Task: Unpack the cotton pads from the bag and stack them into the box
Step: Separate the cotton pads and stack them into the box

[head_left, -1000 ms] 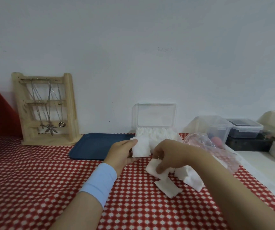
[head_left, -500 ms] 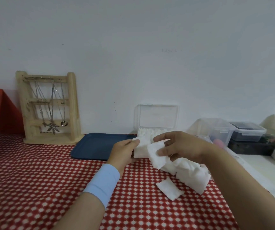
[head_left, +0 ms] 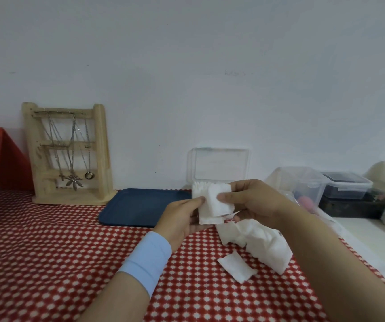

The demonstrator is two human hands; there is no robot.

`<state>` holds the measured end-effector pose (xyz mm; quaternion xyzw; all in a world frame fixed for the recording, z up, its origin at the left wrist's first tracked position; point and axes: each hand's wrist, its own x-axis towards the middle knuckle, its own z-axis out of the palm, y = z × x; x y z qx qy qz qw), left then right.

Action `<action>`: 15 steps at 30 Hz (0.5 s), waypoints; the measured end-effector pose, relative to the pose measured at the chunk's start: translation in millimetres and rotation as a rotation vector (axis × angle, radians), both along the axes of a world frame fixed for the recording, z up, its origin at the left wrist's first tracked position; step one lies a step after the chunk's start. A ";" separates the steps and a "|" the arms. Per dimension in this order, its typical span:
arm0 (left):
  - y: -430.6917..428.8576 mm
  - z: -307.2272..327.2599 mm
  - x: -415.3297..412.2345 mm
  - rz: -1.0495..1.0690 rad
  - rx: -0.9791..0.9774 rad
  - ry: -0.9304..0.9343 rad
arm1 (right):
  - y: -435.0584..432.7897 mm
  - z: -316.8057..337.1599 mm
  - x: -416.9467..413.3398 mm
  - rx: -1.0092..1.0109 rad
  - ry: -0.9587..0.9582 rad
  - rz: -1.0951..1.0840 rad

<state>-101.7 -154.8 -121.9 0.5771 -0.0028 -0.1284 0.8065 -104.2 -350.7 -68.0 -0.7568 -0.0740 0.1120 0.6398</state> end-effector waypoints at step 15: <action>-2.2 4.7 -0.5 0.023 -0.006 -0.004 | 17.1 -0.1 -4.5 -0.319 -0.141 -0.283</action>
